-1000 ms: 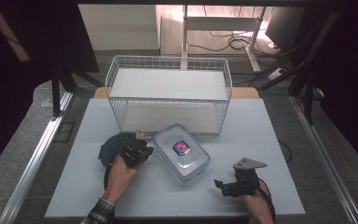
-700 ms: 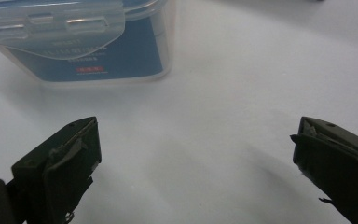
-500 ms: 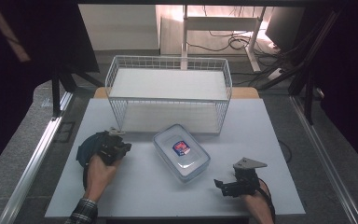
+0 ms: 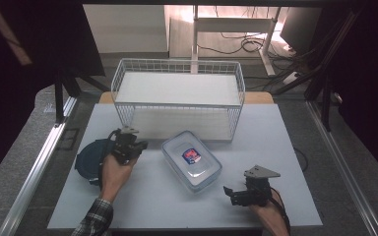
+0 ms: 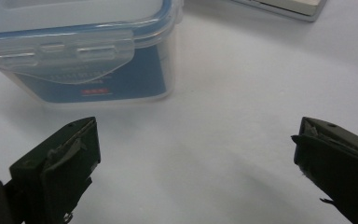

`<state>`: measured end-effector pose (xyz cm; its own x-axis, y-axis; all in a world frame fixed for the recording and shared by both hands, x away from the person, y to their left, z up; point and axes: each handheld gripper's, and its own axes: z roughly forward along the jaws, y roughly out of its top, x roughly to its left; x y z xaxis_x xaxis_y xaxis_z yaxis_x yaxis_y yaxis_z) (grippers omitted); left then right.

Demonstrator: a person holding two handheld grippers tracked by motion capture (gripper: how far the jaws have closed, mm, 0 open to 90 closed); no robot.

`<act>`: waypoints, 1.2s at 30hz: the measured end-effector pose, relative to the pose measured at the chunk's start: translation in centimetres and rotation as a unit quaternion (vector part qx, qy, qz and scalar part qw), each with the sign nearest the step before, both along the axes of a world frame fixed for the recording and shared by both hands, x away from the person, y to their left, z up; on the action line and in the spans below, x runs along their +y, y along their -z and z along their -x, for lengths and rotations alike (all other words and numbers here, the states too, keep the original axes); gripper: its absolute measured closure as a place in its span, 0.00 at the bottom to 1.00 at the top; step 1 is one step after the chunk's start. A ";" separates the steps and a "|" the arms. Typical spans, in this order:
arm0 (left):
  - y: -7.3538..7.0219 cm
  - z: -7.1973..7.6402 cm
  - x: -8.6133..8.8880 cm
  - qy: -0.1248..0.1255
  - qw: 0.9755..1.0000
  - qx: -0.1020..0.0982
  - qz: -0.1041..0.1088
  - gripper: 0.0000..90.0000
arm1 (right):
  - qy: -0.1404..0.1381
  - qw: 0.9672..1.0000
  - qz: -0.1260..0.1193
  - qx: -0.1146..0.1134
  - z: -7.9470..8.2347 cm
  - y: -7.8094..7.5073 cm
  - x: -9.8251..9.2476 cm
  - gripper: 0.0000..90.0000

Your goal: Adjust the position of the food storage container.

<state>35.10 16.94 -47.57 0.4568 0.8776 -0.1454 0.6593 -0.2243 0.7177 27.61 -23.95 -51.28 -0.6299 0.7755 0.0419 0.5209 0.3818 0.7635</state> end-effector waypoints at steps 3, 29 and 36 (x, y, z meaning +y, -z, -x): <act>0.2 -1.6 -1.6 0.018 1.000 0.003 0.000 1.00 | -0.001 1.000 0.003 0.006 0.1 0.0 0.2 0.00; 1.6 -1.2 -4.4 0.117 0.991 0.055 0.034 1.00 | -0.016 0.998 0.005 0.064 -0.3 -2.2 0.1 0.96; 2.2 -3.4 -5.4 0.108 0.992 0.055 0.042 1.00 | 0.018 0.998 0.004 0.057 -1.2 -2.0 -0.5 0.92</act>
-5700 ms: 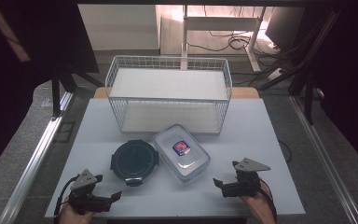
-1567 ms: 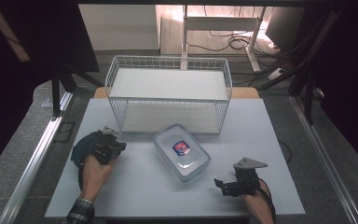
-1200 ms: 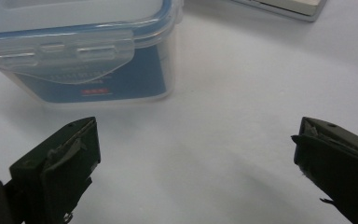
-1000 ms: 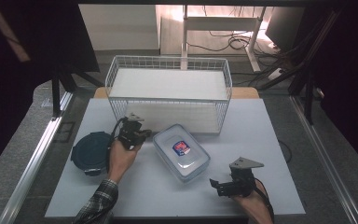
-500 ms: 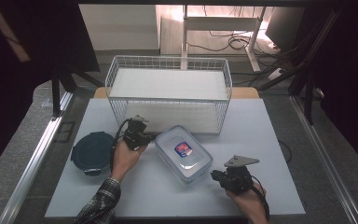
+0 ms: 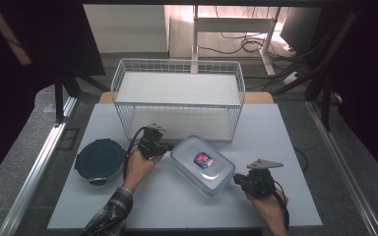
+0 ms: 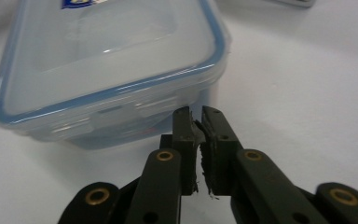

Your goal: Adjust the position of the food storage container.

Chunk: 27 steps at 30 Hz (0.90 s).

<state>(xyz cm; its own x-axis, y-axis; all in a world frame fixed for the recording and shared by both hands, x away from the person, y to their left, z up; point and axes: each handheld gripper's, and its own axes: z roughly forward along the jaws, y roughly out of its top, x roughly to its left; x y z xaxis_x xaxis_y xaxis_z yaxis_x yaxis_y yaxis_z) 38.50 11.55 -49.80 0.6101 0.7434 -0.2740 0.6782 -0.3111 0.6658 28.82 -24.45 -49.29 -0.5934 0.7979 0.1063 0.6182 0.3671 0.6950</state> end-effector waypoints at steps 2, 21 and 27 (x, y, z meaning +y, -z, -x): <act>0.1 0.0 -0.1 -0.005 1.000 0.002 0.003 1.00 | 0.005 1.000 0.003 -0.002 -0.2 0.0 0.0 0.91; 0.3 7.1 2.8 -0.019 0.999 0.022 0.027 1.00 | -0.011 1.000 0.005 0.017 -2.6 0.9 1.8 0.99; 0.5 10.1 4.5 -0.043 0.998 0.027 0.034 1.00 | -0.029 0.999 0.008 0.019 -3.1 1.2 3.6 0.99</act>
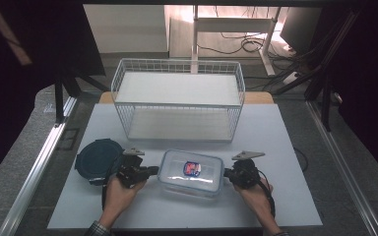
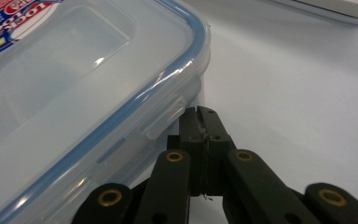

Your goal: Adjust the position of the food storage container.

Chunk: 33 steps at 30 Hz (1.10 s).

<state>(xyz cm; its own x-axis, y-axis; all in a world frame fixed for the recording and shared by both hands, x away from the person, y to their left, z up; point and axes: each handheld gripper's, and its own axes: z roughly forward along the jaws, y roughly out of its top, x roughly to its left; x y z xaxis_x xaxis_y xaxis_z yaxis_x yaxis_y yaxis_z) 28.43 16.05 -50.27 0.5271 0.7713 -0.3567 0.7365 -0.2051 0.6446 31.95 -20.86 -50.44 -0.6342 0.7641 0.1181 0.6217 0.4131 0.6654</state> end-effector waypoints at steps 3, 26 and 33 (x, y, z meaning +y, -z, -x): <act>0.1 1.4 0.8 -0.011 1.000 0.000 0.004 1.00 | -0.012 1.000 -0.003 0.001 -0.2 0.1 1.0 0.99; 0.2 5.5 4.0 -0.012 0.995 -0.100 -0.001 0.29 | -0.039 0.997 0.001 -0.070 2.8 -2.2 -0.8 0.43; 0.9 6.6 3.6 0.032 0.996 -0.089 -0.004 0.06 | -0.060 0.995 -0.016 -0.077 4.1 -1.8 -0.9 0.06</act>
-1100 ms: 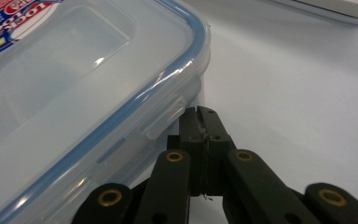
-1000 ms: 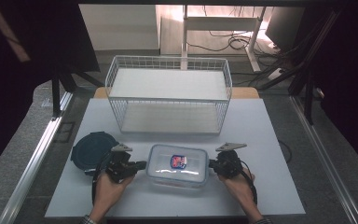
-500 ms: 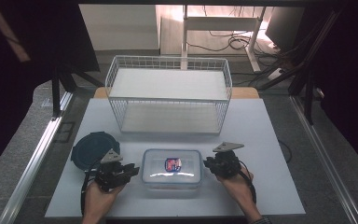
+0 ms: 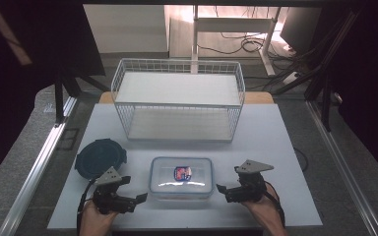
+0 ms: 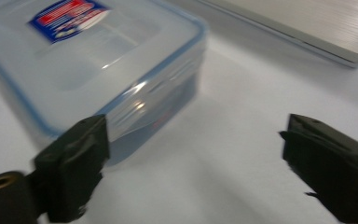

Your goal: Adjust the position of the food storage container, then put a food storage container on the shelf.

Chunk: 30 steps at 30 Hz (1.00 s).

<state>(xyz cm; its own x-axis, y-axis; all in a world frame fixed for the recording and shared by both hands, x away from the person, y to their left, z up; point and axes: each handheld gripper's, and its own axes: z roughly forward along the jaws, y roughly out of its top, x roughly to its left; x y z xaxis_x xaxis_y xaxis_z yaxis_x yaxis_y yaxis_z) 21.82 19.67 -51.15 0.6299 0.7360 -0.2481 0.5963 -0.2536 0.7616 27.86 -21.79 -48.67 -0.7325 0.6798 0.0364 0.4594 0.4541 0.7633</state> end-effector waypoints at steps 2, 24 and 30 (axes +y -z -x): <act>0.1 0.1 -0.1 0.008 1.000 0.004 -0.001 0.04 | -0.015 1.000 -0.004 -0.009 0.6 0.1 0.1 0.03; -1.0 -1.8 -1.5 0.027 1.000 -0.012 0.007 0.01 | -0.012 1.000 -0.024 -0.007 0.4 -0.8 1.1 0.01; -1.4 -3.6 -3.0 0.041 0.999 0.003 0.000 0.01 | -0.022 1.000 -0.017 0.008 0.0 -1.0 2.4 0.00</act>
